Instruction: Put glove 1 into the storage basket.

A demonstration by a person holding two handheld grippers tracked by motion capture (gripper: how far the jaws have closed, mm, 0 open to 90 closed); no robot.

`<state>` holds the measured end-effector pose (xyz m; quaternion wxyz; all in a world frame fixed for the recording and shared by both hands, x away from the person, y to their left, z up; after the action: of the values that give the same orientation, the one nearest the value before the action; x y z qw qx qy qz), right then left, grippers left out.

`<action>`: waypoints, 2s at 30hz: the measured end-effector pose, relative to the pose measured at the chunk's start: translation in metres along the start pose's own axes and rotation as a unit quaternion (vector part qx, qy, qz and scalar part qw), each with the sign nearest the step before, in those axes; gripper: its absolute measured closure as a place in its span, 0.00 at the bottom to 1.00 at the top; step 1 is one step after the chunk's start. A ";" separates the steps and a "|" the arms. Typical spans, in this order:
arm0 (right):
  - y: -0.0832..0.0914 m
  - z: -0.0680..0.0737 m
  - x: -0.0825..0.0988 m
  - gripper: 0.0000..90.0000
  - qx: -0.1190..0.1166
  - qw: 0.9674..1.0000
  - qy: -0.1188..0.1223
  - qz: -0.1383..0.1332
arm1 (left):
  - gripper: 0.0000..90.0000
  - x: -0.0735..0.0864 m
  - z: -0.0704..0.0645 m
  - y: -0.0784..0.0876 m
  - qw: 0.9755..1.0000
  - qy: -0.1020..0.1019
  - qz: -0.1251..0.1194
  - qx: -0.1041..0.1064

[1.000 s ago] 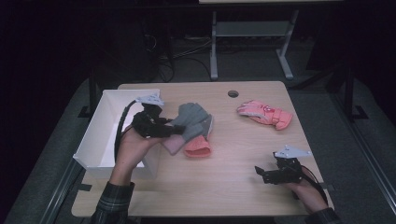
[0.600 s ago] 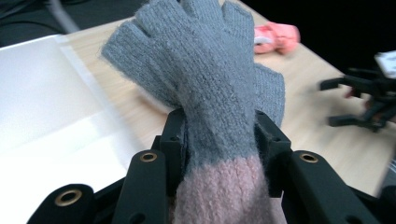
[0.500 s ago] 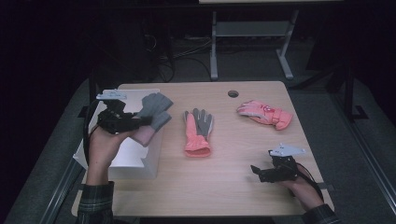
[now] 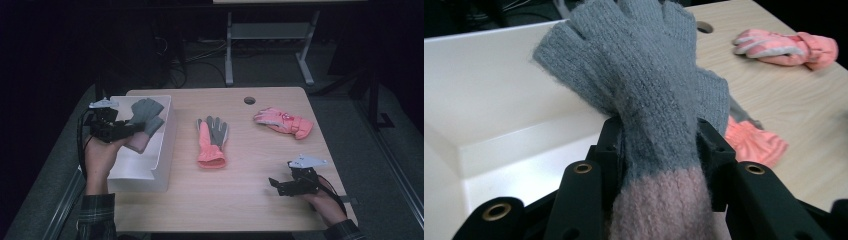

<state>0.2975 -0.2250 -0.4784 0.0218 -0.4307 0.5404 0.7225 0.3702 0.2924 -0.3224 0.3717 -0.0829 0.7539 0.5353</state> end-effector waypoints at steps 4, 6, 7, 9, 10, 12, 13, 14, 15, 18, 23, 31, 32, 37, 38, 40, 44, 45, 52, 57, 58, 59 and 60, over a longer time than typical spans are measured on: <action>0.001 0.000 0.001 0.06 0.001 1.000 0.000 0.001 | 0.69 0.005 0.013 -0.009 1.000 0.015 0.011 -0.017; 0.001 -0.001 0.002 0.06 0.001 1.000 -0.001 0.000 | 0.69 0.007 0.018 -0.014 0.999 0.021 0.015 -0.024; 0.001 -0.001 0.002 0.06 0.001 1.000 -0.001 0.000 | 0.69 0.008 0.020 -0.017 0.999 0.025 0.018 -0.026; 0.001 -0.001 0.002 0.06 0.002 1.000 -0.001 0.001 | 0.69 0.010 0.024 -0.023 0.999 0.030 0.024 -0.038; 0.002 -0.001 0.003 0.06 0.002 1.000 -0.002 0.001 | 0.69 0.011 0.027 -0.026 0.998 0.030 0.028 -0.045; 0.002 -0.001 0.003 0.06 0.003 1.000 -0.002 0.000 | 0.69 0.014 0.032 -0.032 0.997 0.035 0.037 -0.054; 0.002 -0.001 0.003 0.06 0.003 1.000 -0.004 0.002 | 0.69 0.015 0.035 -0.035 0.997 0.036 0.043 -0.058; 0.003 -0.001 0.004 0.06 0.003 1.000 -0.004 0.001 | 0.69 0.017 0.037 -0.038 0.996 0.039 0.049 -0.060; 0.003 -0.002 0.004 0.06 0.003 1.000 -0.006 0.001 | 0.69 0.017 0.037 -0.038 0.996 0.039 0.049 -0.060; 0.003 -0.002 0.005 0.06 0.004 1.000 -0.005 0.001 | 0.69 0.023 0.045 -0.051 0.994 0.045 0.068 -0.071; 0.004 -0.002 0.005 0.06 0.005 1.000 -0.006 0.003 | 0.68 0.031 0.055 -0.066 0.991 0.056 0.094 -0.080; 0.004 -0.003 0.006 0.06 0.004 1.000 -0.006 0.002 | 0.67 0.039 0.063 -0.081 0.984 0.057 0.130 -0.108; 0.004 -0.003 0.006 0.06 0.005 1.000 -0.006 0.002 | 0.67 0.040 0.064 -0.083 0.983 0.056 0.134 -0.111; 0.004 -0.003 0.006 0.06 0.005 1.000 -0.007 0.002 | 0.66 0.046 0.069 -0.091 0.979 0.068 0.156 -0.114; 0.004 -0.003 0.006 0.06 0.005 1.000 -0.007 0.002 | 0.66 0.046 0.069 -0.092 0.978 0.066 0.163 -0.116; 0.004 -0.003 0.006 0.06 0.005 1.000 -0.007 0.002 | 0.65 0.048 0.069 -0.095 0.975 0.076 0.173 -0.118; 0.004 -0.003 0.006 0.06 0.005 1.000 -0.007 0.002 | 0.58 0.048 0.069 -0.098 0.974 0.073 0.176 -0.125; 0.004 -0.003 0.006 0.06 0.005 1.000 -0.007 0.001 | 0.55 0.048 0.069 -0.098 0.974 0.070 0.176 -0.126; 0.005 -0.003 0.006 0.06 0.004 1.000 -0.007 0.001 | 0.38 0.045 0.066 -0.097 0.975 0.067 0.159 -0.140; 0.005 -0.003 0.006 0.06 0.004 1.000 -0.008 0.001 | 0.26 0.041 0.061 -0.096 0.973 0.074 0.161 -0.151; 0.005 -0.003 0.006 0.06 0.004 1.000 -0.008 0.001 | 0.23 0.040 0.060 -0.094 0.972 0.072 0.164 -0.153; 0.005 -0.003 0.006 0.06 0.004 1.000 -0.008 0.001 | 0.21 0.039 0.058 -0.093 0.973 0.071 0.159 -0.154; 0.005 -0.003 0.006 0.06 0.003 1.000 -0.008 0.001 | 0.21 0.038 0.058 -0.091 0.973 0.067 0.158 -0.152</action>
<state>0.2926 -0.2320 -0.4788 0.0267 -0.4242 0.5432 0.7240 0.4181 0.3152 -0.4236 0.2143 -0.0540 0.6903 0.6889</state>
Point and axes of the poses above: each handheld gripper's, and its own axes: y roughly backward along the jaws, x roughly out of its underside, z roughly to its left, the point moved 2 cm from there along -y, roughly forward along the jaws, and after that the axes turned 10 degrees about z, right-handed, at the moved point
